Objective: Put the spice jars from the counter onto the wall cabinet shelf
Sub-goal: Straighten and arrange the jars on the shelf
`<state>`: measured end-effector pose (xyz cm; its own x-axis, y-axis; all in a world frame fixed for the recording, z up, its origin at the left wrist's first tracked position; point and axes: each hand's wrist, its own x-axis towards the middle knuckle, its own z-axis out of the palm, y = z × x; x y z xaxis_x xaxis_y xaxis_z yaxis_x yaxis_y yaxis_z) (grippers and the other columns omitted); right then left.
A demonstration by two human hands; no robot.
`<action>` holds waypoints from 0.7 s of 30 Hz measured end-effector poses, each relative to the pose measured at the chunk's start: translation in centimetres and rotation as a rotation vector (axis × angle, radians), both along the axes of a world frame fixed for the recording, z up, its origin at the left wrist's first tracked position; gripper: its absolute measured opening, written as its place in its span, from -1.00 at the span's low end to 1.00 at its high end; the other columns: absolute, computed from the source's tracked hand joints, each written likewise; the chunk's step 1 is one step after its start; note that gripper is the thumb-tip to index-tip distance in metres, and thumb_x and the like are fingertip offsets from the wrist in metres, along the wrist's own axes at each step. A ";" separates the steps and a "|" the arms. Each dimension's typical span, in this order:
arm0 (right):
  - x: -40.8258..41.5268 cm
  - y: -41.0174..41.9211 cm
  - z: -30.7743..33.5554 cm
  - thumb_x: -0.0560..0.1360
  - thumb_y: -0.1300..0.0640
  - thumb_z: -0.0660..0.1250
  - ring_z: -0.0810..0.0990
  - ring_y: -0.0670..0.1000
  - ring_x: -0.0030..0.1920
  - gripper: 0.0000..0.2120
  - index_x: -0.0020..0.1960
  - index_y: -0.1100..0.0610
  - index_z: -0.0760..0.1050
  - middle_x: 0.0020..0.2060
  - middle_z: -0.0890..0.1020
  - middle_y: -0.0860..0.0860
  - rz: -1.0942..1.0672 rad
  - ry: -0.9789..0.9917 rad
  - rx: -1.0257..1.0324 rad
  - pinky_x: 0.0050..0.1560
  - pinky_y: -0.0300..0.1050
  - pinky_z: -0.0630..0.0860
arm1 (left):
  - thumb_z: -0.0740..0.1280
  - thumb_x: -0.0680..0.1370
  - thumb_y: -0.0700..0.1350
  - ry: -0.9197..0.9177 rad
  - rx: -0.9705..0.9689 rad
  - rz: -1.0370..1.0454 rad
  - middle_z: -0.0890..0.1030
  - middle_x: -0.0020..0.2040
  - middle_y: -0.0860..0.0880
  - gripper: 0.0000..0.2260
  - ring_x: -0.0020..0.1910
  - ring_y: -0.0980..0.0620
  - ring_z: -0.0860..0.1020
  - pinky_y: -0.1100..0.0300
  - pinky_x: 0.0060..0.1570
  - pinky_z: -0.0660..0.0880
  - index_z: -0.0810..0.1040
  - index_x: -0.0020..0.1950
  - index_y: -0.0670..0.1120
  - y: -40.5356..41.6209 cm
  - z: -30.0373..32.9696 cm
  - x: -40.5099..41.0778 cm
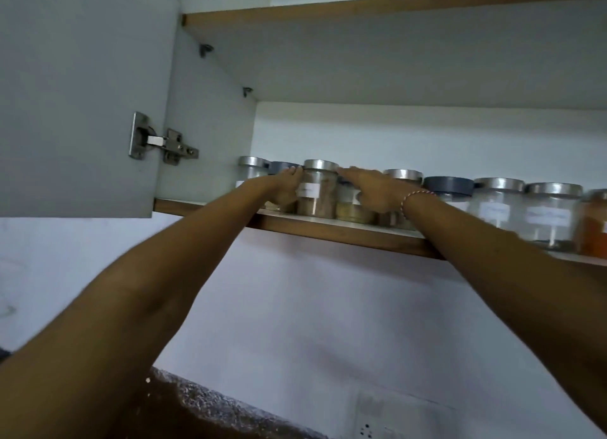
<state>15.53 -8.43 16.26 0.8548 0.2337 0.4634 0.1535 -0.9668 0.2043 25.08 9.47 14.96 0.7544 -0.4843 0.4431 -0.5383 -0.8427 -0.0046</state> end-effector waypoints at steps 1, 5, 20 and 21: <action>0.9 1.0 0.2 0.54 0.33 0.14 0.29 0.19 0.41 -0.37 0.52 0.10 -0.05 0.45 0.26 0.18 0.006 0.001 0.045 0.41 0.02 0.24 | 0.15 0.57 -0.24 -0.001 -0.037 -0.022 0.06 0.53 -0.23 -0.42 0.51 -0.16 0.08 -0.03 0.46 0.11 -0.06 0.52 -0.23 0.6 0.4 0.8; 3.4 3.8 1.8 0.55 0.24 0.20 0.30 0.17 0.42 -0.43 0.50 0.11 0.08 0.46 0.25 0.15 0.023 -0.149 0.272 0.41 -0.05 0.20 | 0.11 0.59 -0.27 -0.022 -0.100 -0.100 0.07 0.53 -0.22 -0.43 0.51 -0.15 0.10 0.01 0.45 0.08 -0.10 0.52 -0.22 2.0 2.2 2.4; 8.5 4.9 2.7 0.46 0.33 0.30 0.53 0.24 0.13 -0.70 0.19 0.24 0.53 0.15 0.55 0.25 -0.285 -0.424 0.186 0.14 0.07 0.50 | 0.07 0.59 -0.26 -0.053 -0.033 -0.253 0.24 0.49 -0.16 -0.49 0.46 -0.17 0.21 -0.10 0.43 0.13 0.05 0.53 -0.08 1.0 3.0 4.5; 8.6 4.8 2.8 0.46 0.31 0.30 0.54 0.23 0.11 -0.72 0.17 0.23 0.54 0.12 0.57 0.23 -0.311 -0.439 0.142 0.11 0.06 0.51 | 0.07 0.60 -0.24 -0.082 -0.007 -0.233 0.24 0.49 -0.15 -0.50 0.47 -0.17 0.19 -0.15 0.44 0.09 0.05 0.53 -0.06 0.9 3.0 4.6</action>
